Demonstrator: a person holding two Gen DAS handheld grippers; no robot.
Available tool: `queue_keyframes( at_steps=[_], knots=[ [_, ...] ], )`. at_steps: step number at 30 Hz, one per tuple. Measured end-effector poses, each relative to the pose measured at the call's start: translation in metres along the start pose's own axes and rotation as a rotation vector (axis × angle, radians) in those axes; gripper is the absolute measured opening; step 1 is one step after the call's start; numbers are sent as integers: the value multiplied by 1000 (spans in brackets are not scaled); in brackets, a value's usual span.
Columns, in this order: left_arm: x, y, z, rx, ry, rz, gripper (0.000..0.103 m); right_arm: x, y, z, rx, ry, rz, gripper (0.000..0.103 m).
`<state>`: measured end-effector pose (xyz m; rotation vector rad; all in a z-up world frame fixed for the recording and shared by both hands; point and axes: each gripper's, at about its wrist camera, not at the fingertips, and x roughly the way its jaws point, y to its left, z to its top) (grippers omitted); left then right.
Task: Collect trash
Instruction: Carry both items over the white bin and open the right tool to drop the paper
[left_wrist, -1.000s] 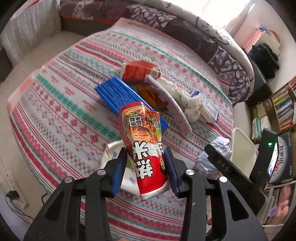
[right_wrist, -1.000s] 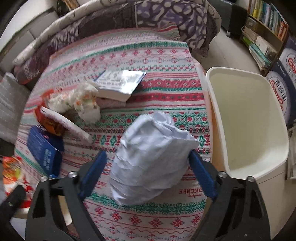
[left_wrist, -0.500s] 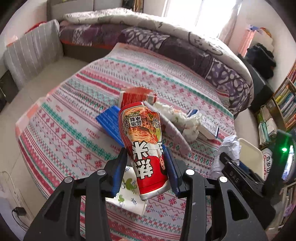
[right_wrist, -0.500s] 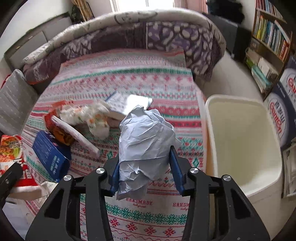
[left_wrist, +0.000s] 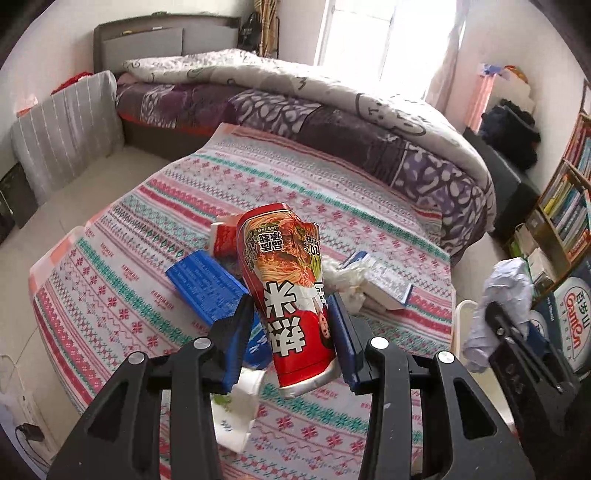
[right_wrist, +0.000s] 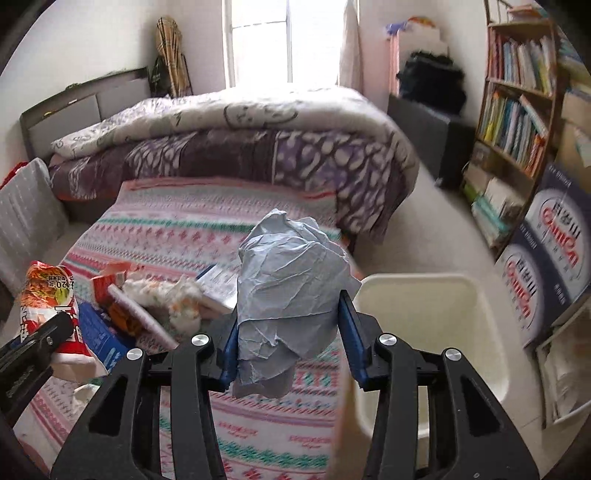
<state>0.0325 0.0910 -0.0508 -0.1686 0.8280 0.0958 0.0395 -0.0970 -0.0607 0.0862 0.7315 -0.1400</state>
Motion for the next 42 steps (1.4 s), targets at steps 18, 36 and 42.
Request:
queue_keyframes(
  at_steps=[18,36,42],
  knots=[
    [4,-80,-10,99,-55,-85,42,-8,-82,10,84,-19,-123,45],
    [15,-154,-31,203,-18,-236,43,10,-159,-5,175,99,-265,49],
    [21,-182,-40,237,14,-292,43,7,-188,-8,241,116,-308,61]
  ],
)
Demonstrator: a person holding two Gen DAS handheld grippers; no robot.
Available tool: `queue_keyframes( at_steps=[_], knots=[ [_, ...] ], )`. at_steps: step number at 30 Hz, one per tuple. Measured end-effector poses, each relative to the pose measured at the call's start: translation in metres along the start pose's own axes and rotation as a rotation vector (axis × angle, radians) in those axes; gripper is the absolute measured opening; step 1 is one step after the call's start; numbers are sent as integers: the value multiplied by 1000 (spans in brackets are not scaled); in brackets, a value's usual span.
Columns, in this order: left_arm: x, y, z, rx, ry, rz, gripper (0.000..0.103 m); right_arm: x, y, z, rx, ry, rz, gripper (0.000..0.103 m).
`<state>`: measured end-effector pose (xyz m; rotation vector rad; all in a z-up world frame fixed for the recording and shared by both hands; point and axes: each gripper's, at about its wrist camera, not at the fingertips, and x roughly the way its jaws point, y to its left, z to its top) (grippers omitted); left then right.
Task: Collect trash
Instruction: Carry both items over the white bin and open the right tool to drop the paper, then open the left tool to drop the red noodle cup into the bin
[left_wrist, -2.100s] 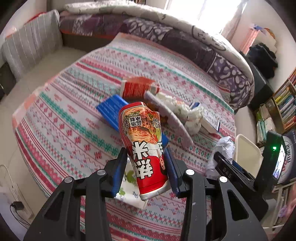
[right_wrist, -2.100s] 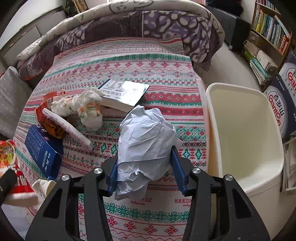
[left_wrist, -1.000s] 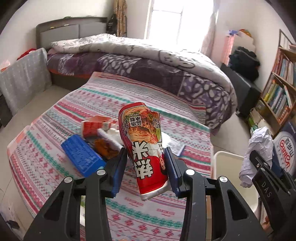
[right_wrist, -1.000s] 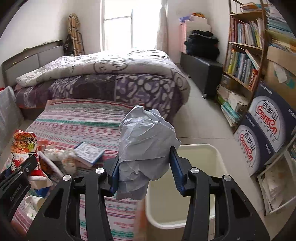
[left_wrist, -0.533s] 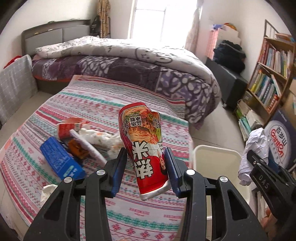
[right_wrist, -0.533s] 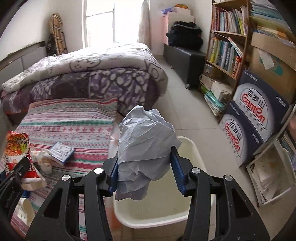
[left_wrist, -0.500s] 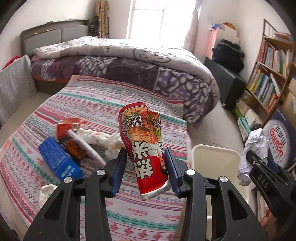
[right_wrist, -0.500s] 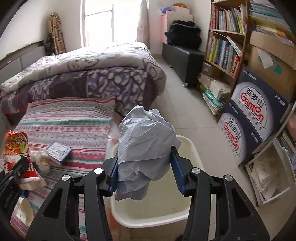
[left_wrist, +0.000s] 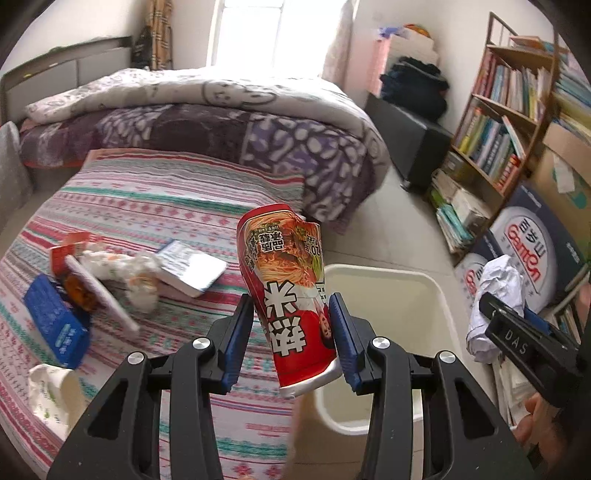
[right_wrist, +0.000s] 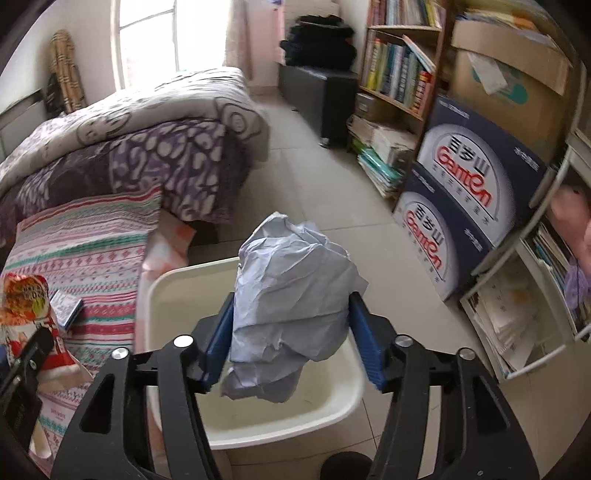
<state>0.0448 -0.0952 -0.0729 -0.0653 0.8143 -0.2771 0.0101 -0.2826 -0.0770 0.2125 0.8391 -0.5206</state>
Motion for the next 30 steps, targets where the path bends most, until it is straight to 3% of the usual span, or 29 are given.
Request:
queue_keyframes(
  at_steps=[2,5,13,15,17,18,25,30],
  knots=[
    [4,-8,0,11,6,-14,43,1,-10,2,29,1,-19,74],
    [9,-22,-2,38,11,-32,43,-1,-25,4,75,-5,-35,84],
    [23,-56,-9,99,35,-83,45,-6,-55,7,172,-9,-40,88],
    [25,-63,-10,106,40,-115,48,-8,-61,8,190,-13,-39,88],
    [26,-66,-11,106,44,-137,70,-9,-65,8,203,-16,-38,88],
    [25,-68,-12,107,38,-140,72,-9,-66,8,207,-19,-38,88],
    [20,-60,-13,112,29,-99,79,-19,-64,9,230,-57,-14,92],
    [7,-39,-13,104,7,-17,83,-19,-43,5,187,-33,26,95]
  ],
)
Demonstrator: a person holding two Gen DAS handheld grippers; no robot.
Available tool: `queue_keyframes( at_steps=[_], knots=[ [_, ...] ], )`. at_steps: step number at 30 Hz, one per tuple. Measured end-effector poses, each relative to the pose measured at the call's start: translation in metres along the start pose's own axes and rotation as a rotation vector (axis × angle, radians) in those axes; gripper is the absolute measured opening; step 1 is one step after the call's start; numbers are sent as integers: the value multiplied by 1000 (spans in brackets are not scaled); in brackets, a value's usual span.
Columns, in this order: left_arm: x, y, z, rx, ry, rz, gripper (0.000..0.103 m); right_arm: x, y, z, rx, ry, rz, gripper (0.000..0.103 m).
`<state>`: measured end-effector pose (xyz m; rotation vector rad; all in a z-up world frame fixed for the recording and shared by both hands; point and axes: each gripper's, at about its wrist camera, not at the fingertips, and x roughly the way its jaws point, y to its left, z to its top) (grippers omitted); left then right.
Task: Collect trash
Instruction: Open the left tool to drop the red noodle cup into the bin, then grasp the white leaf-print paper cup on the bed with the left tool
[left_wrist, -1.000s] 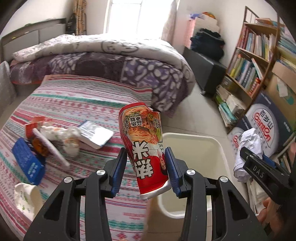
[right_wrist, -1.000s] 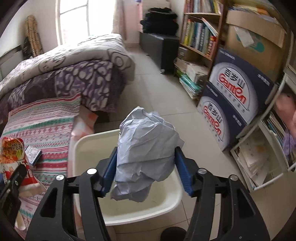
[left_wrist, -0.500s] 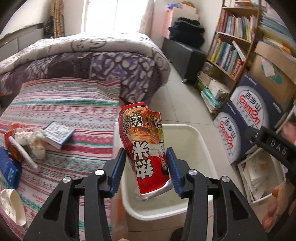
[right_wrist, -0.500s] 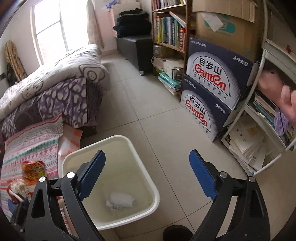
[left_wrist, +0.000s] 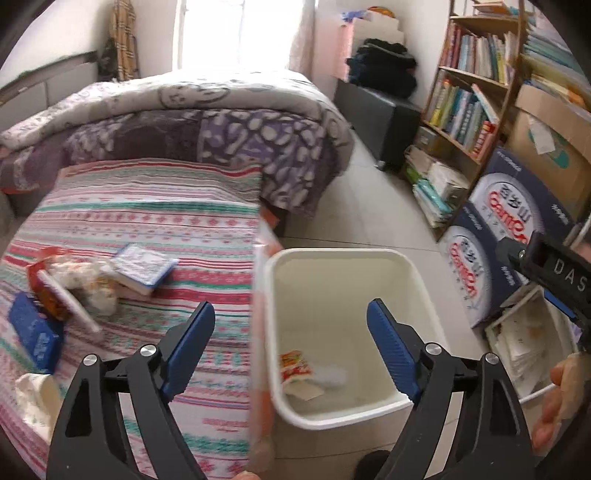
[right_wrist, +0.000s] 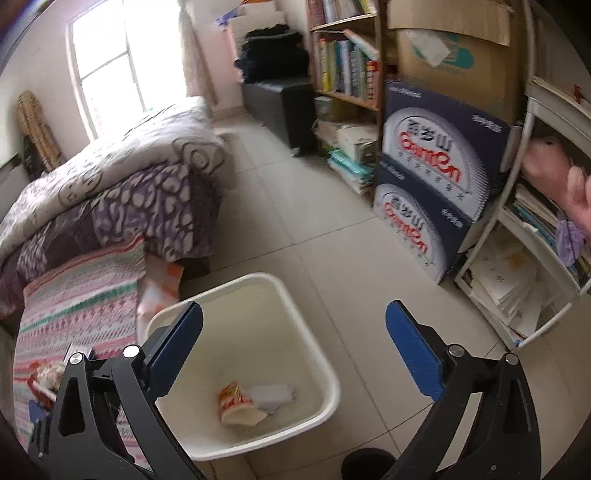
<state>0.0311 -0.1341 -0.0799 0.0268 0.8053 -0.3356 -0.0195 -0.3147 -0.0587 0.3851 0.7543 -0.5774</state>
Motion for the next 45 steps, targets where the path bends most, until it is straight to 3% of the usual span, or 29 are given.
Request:
queue_keyframes(
  at_steps=[10,16,22,29,33,45],
  knots=[
    [-22,68,-12,-113,40,220,88,-5,68,-29,-158,69,99,96],
    [-26,116,-25,-187,146,317,88,-7,102,-45,-213,103,141,96],
    [-21,163,-42,-171,294,401,90,-4,130,-60,-248,148,175,96],
    [-13,207,-63,-164,408,413,95,-3,160,-79,-301,177,200,96],
    [-10,224,-70,-177,436,423,95,-2,173,-86,-319,188,206,96],
    [6,255,-92,-286,560,320,96,0,205,-108,-405,207,243,96]
  ],
)
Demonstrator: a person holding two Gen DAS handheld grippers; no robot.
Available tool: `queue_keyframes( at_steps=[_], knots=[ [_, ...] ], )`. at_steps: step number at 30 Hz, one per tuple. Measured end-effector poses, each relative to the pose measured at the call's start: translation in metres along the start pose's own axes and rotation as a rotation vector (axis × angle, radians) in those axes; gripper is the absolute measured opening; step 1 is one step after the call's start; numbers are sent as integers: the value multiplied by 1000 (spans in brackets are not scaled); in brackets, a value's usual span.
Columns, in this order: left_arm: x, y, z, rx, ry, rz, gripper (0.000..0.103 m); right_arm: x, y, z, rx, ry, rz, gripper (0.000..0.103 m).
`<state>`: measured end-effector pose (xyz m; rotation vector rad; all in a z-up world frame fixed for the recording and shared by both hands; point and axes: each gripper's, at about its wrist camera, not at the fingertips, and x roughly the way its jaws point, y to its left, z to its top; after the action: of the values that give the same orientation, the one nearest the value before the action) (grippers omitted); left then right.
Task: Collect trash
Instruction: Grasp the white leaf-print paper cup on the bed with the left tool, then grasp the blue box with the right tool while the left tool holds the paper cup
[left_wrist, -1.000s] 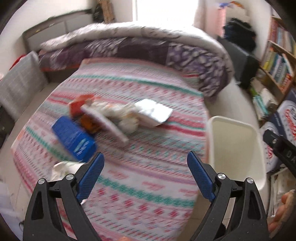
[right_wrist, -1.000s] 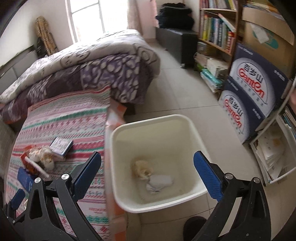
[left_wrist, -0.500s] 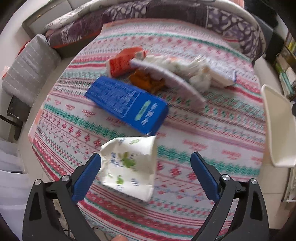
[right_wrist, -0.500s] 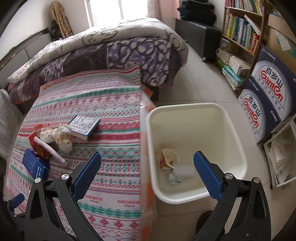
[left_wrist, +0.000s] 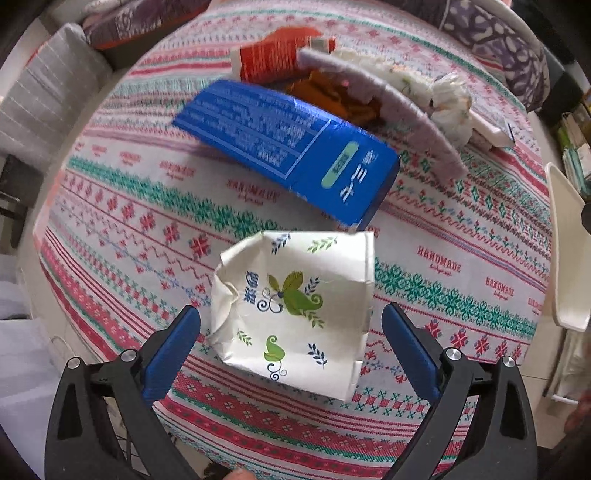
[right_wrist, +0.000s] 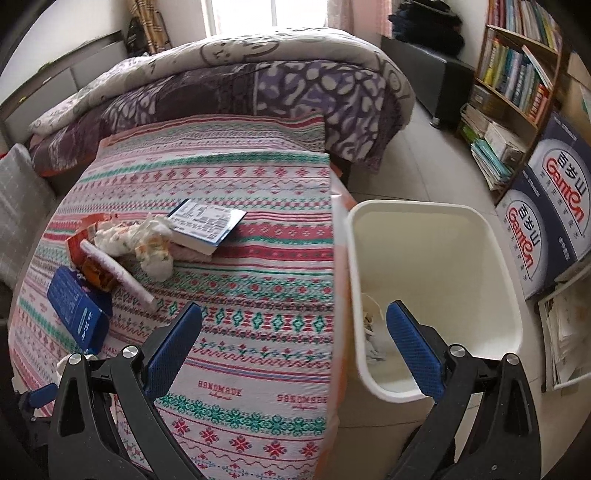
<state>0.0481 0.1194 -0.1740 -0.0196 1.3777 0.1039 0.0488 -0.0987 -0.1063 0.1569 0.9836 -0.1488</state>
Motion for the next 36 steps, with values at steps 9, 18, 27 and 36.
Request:
queue_keyframes(
  at_steps=[9,18,27,36],
  knots=[
    [6,20,-4,-37,22,-85,81,12,24,-5,-61,36,38,96],
    [-27,61,-11,-104,-52,-102,81,21,48,-10,-109,44,68,96],
    [-112,136,-15,-305,-273,-137,81,7,130,-13,-415,-49,239,96],
    [-131,191,6,-502,-353,-157,81,25,244,-15,-785,-12,345,96]
  ],
)
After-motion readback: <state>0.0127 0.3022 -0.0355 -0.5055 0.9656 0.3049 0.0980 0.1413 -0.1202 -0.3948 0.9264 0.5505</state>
